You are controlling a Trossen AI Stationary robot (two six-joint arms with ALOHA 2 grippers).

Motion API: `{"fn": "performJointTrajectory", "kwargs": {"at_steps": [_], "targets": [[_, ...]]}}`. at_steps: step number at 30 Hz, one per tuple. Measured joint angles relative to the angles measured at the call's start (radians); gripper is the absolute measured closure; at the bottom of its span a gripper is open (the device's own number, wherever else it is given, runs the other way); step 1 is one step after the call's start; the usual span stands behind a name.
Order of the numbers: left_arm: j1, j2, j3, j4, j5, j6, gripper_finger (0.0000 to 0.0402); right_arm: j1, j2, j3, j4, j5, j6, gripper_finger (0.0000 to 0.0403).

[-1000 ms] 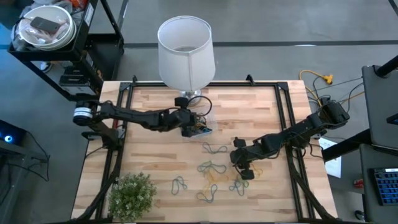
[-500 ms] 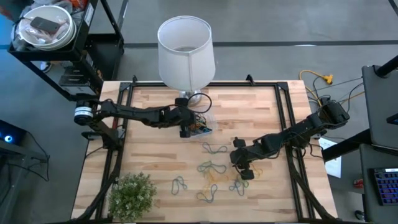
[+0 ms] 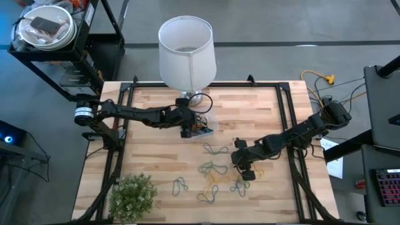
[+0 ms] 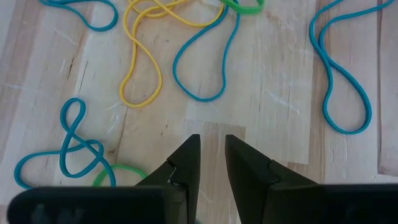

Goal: Pick and place rubber bands into bin
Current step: Put the red rubber band into the transparent container

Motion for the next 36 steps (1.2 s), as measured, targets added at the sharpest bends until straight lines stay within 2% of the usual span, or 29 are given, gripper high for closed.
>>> {"fn": "performJointTrajectory", "kwargs": {"at_steps": [6,11,21,25,31,32,35,36], "targets": [[0.000,-0.001,0.000,-0.011,-0.002,-0.078,0.0277,0.000,0.000,0.000,0.000,0.000,0.000,0.0335],[0.000,-0.001,0.013,-0.115,0.035,-0.127,0.0276,0.000,0.000,0.000,0.000,0.000,0.000,0.0335],[0.000,-0.003,0.017,-0.156,0.056,-0.149,0.0276,0.000,0.000,0.000,0.005,0.000,0.000,0.0335],[-0.003,-0.003,0.017,-0.131,0.072,-0.118,0.0276,0.000,0.000,0.000,0.006,0.000,-0.009,0.0335],[-0.010,-0.003,0.017,-0.044,0.153,-0.029,0.0276,0.000,0.000,0.000,0.009,0.000,-0.016,0.0335],[-0.011,-0.003,0.017,-0.026,0.129,-0.021,0.0276,0.000,0.000,0.000,0.010,0.000,-0.016,0.0335],[-0.010,-0.003,0.017,0.002,-0.121,-0.113,0.0276,0.000,0.000,-0.001,0.019,0.000,-0.018,0.0335],[-0.008,-0.004,0.017,0.000,-0.144,-0.126,0.0276,0.000,0.000,-0.001,0.023,0.000,-0.018,0.0335]]}}
